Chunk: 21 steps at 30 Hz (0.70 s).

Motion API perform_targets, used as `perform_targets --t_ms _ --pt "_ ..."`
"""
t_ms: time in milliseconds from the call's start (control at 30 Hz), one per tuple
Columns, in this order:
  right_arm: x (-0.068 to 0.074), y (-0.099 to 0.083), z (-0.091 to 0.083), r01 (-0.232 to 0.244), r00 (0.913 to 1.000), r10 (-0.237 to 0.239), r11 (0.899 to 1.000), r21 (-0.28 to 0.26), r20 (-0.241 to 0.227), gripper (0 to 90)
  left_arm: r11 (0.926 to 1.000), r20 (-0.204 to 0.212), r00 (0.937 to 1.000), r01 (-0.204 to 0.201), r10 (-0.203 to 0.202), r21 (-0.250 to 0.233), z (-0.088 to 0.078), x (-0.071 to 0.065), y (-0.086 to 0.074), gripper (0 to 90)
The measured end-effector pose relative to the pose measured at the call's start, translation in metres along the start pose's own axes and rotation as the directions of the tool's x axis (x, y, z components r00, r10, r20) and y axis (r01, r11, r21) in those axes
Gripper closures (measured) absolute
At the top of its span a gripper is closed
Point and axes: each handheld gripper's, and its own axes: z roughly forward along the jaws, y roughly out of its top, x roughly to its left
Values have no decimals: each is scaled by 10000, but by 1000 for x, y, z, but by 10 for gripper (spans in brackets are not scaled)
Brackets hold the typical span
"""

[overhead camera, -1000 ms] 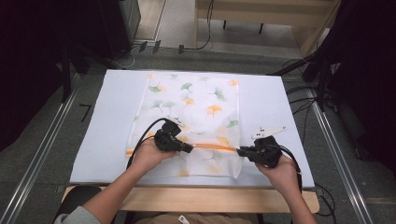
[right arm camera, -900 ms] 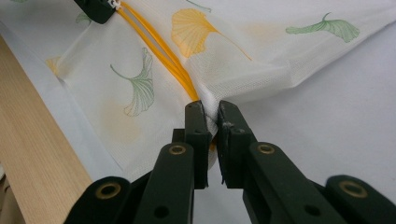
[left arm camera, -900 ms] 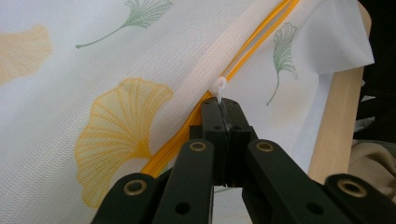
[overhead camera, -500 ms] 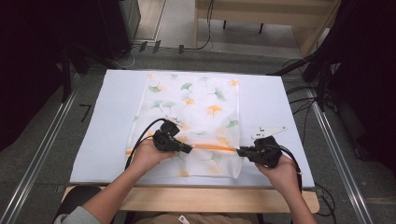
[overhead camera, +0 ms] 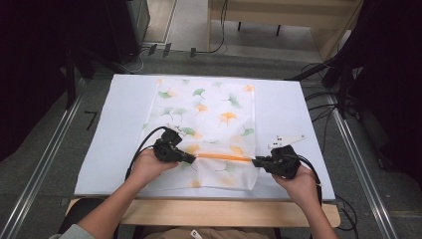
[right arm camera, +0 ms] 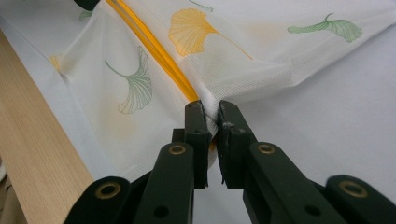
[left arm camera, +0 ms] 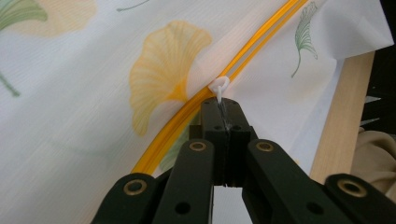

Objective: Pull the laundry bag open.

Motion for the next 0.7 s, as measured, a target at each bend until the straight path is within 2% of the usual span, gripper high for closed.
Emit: perform_targets --t_ms 100,233,700 --pt "1 0 1 4 10000 -4 10000 23 -2 854 9999 -120 9999 116 -117 -56 -7 4 -6 900" --pt "1 1 2 31 10000 -31 10000 29 1 854 9996 -63 9997 235 -236 -145 -12 7 -9 900" --pt "0 0 2 -56 10000 55 9999 106 41 855 9997 -67 9997 215 -216 -141 -10 5 -8 900"
